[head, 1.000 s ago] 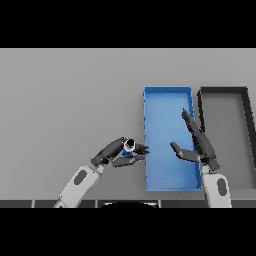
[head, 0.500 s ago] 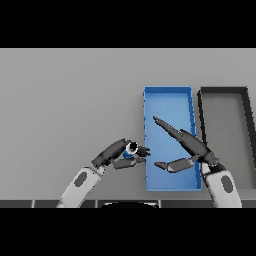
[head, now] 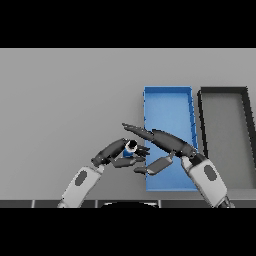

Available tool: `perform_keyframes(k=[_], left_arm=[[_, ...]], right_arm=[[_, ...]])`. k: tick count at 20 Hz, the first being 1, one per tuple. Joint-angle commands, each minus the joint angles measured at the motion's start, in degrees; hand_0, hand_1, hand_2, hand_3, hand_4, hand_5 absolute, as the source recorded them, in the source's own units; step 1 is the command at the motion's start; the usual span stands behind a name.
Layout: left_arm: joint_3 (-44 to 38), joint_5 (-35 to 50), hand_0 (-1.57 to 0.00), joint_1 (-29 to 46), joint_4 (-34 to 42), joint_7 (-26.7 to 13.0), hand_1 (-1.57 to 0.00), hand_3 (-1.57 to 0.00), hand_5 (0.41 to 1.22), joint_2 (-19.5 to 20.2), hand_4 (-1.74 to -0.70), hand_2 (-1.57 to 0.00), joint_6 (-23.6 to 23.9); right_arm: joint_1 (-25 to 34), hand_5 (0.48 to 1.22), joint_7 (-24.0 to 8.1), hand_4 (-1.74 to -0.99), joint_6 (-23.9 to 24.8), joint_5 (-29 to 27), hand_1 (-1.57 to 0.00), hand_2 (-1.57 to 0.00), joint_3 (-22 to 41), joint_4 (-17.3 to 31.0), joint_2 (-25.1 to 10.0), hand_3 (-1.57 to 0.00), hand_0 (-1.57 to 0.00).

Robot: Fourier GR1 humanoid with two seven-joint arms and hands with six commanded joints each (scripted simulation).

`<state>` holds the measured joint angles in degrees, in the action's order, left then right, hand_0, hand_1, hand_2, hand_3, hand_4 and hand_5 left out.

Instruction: Pick up the blue pipe and place it into the blue bin.

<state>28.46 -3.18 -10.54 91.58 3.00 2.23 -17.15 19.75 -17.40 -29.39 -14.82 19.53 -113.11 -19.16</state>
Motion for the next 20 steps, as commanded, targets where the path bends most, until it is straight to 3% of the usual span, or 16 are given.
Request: perform_keyframes(k=[1, 6, 8, 9, 10, 11, 13, 14, 17, 19, 20], left_arm=[[-0.2, 0.3, -1.57, -0.6, 0.0, -0.1, -1.57, -1.57, 1.221, -0.5, -1.48, -1.57, -0.4], [-1.4, 1.4, -1.57, -0.9, -0.3, 0.0, -1.57, -1.57, 1.221, -1.2, -1.45, -1.57, -3.1], [-1.7, 1.2, -1.57, -0.3, -0.5, 0.7, -1.57, -1.57, 1.221, -1.6, -1.46, -1.57, -3.7], [-2.0, 1.1, -1.57, -0.7, -0.2, -1.5, -1.57, -1.57, 1.221, -2.0, -1.51, -1.57, -3.2], [-1.7, 1.1, -1.57, 0.3, 0.5, -2.3, -1.57, -1.30, 1.221, -2.0, -1.56, -1.54, -3.4], [-1.5, 1.2, -1.57, 0.6, 0.5, -3.5, -1.57, -1.14, 1.221, -2.4, -1.60, -1.53, -3.5], [-2.3, 0.0, -1.57, -0.2, -0.9, -2.3, -1.57, -1.21, 1.221, -2.8, -1.65, -1.54, -3.3], [-2.2, 0.1, -1.57, 0.1, -0.8, -1.2, -1.57, -1.23, 1.221, -2.7, -1.67, -1.55, -3.9], [-2.9, -0.2, -1.57, -0.6, -0.5, -1.5, -1.57, -1.33, 1.221, -3.4, -1.70, -1.56, -3.9], [-3.1, -0.4, -1.57, -0.5, -0.9, -0.7, -1.57, -1.37, 1.221, -3.7, -1.72, -1.55, -4.3], [-3.7, -0.5, -1.57, -0.3, -0.8, -0.6, -1.57, -1.41, 1.221, -3.3, -1.72, -1.54, -4.6]], right_arm=[[0.9, 0.513, -0.3, -1.195, -0.4, 0.1, 0.00, 0.00, 0.8, 1.0, 0.9, 0.00, 0.00], [6.0, 0.511, -2.5, -1.214, -1.8, -0.1, -0.01, -0.02, 2.7, 5.5, 4.1, 0.00, 0.00], [7.6, 0.517, -2.8, -1.222, -2.6, -0.3, -0.11, -0.13, 3.2, 7.0, 5.0, -0.05, -0.02], [8.6, 0.519, -3.0, -1.255, -2.8, -0.6, -0.24, -0.25, 3.2, 7.7, 5.5, -0.14, -0.17], [9.1, 0.520, -3.6, -1.303, -3.0, -0.8, -0.44, -0.43, 3.5, 8.4, 6.0, -0.31, -0.40], [10.2, 0.523, -4.5, -1.383, -3.1, -0.6, -0.65, -0.66, 3.8, 9.0, 6.5, -0.50, -0.63], [10.0, 0.555, -2.3, -1.496, -3.5, 0.8, -0.98, -0.99, 4.1, 9.7, 6.8, -0.79, -0.97], [9.6, 0.600, -2.1, -1.537, -3.4, -0.6, -1.10, -1.10, 4.1, 9.5, 7.3, -0.90, -1.09], [8.5, 0.869, -0.9, -1.481, -2.4, -1.5, -1.33, -1.33, 3.8, 9.2, 8.7, -1.23, -1.32], [7.7, 0.996, 1.7, -1.474, -3.1, 1.0, -1.42, -1.42, 4.2, 8.9, 9.2, -1.35, -1.41], [7.8, 1.041, 1.4, -1.477, -3.2, 1.9, -1.45, -1.45, 4.0, 9.4, 9.6, -1.39, -1.44]])
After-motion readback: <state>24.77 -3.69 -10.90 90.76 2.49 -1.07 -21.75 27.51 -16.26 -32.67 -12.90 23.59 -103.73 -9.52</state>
